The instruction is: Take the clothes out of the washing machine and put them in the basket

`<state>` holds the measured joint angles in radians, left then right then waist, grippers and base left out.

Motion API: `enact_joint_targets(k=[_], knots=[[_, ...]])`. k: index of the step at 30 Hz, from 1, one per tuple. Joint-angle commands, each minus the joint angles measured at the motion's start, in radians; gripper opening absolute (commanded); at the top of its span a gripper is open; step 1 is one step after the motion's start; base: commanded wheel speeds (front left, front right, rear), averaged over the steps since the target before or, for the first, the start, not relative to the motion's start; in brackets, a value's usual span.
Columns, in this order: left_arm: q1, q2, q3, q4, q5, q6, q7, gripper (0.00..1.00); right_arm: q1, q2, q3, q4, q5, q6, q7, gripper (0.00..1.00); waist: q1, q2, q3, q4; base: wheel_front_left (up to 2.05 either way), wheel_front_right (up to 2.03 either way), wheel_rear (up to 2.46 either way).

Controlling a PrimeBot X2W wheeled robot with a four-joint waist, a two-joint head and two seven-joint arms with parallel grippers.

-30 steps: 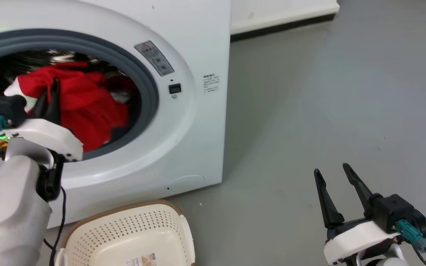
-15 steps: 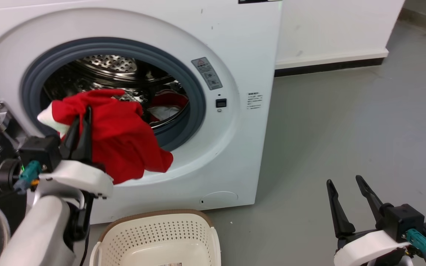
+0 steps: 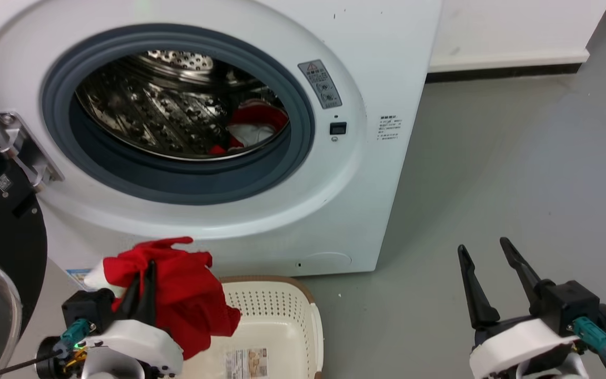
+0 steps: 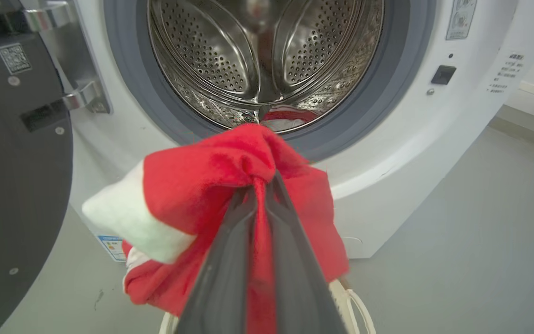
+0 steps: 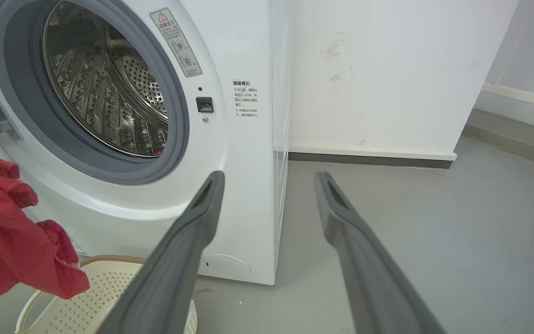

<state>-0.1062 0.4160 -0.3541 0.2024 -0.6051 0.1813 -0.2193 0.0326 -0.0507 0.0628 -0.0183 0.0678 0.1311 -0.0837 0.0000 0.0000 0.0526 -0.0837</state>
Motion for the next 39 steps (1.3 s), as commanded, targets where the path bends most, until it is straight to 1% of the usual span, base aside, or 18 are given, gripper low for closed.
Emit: enact_joint_targets(k=[1, 4, 9, 13, 17, 23, 27, 28, 32, 39], knots=[[0.005, -0.013, 0.0, 0.016, -0.013, -0.013, -0.008, 0.0, -0.024, 0.001, 0.005, -0.01, -0.009, -0.001, 0.0, 1.0, 0.0, 0.0, 0.039, -0.007, 0.0, 0.0, 0.0], [-0.01, -0.031, 0.001, 0.068, -0.028, -0.034, -0.018, 0.0, -0.042, 0.001, 0.013, -0.021, -0.012, -0.001, 0.005, 1.0, 0.0, 0.0, 0.094, -0.021, 0.0, 0.0, 0.0], [-0.07, -0.05, 0.003, 0.191, -0.05, -0.094, -0.029, 0.0, -0.083, 0.001, 0.026, -0.038, -0.017, -0.001, 0.001, 1.0, 0.0, 0.0, 0.198, -0.053, 0.0, 0.0, 0.0], [-0.139, -0.068, 0.008, 0.321, -0.06, -0.156, -0.038, 0.0, -0.115, 0.001, 0.034, -0.049, -0.016, -0.001, -0.006, 1.0, 0.0, 0.0, 0.28, -0.082, 0.0, 0.0, 0.0], [-0.22, -0.078, 0.018, 0.456, -0.062, -0.209, -0.043, 0.0, -0.144, 0.001, 0.043, -0.062, -0.016, -0.001, -0.014, 1.0, 0.0, 0.0, 0.357, -0.116, 0.0, 0.0, 0.0], [-0.351, -0.081, 0.018, 0.646, -0.05, -0.262, -0.046, 0.0, -0.175, 0.001, 0.051, -0.084, -0.009, -0.001, -0.028, 1.0, 0.0, 0.0, 0.471, -0.161, 0.0, 0.0, 0.0], [-0.431, -0.079, 0.008, 0.761, -0.05, -0.285, -0.042, 0.0, -0.188, 0.001, 0.064, -0.098, 0.001, -0.001, -0.039, 1.0, 0.0, 0.0, 0.538, -0.187, 0.0, 0.0, 0.0], [-0.431, -0.079, 0.008, 0.761, -0.05, -0.285, -0.042, 0.0, -0.188, 0.001, 0.064, -0.098, 0.001, -0.001, -0.039, 1.0, 0.0, 0.0, 0.538, -0.187, 0.0, 0.0, 0.0], [-0.503, -0.074, 0.001, 0.862, -0.065, -0.301, -0.027, 0.0, -0.204, 0.001, 0.07, -0.101, 0.007, -0.001, -0.05, 1.0, 0.0, 0.0, 0.59, -0.205, 0.0, 0.0, 0.0], [-0.595, -0.062, -0.006, 0.985, -0.091, -0.309, 0.009, 0.0, -0.216, 0.001, 0.086, -0.106, 0.015, -0.001, -0.066, 1.0, 0.0, 0.0, 0.663, -0.227, 0.0, 0.0, 0.0]])
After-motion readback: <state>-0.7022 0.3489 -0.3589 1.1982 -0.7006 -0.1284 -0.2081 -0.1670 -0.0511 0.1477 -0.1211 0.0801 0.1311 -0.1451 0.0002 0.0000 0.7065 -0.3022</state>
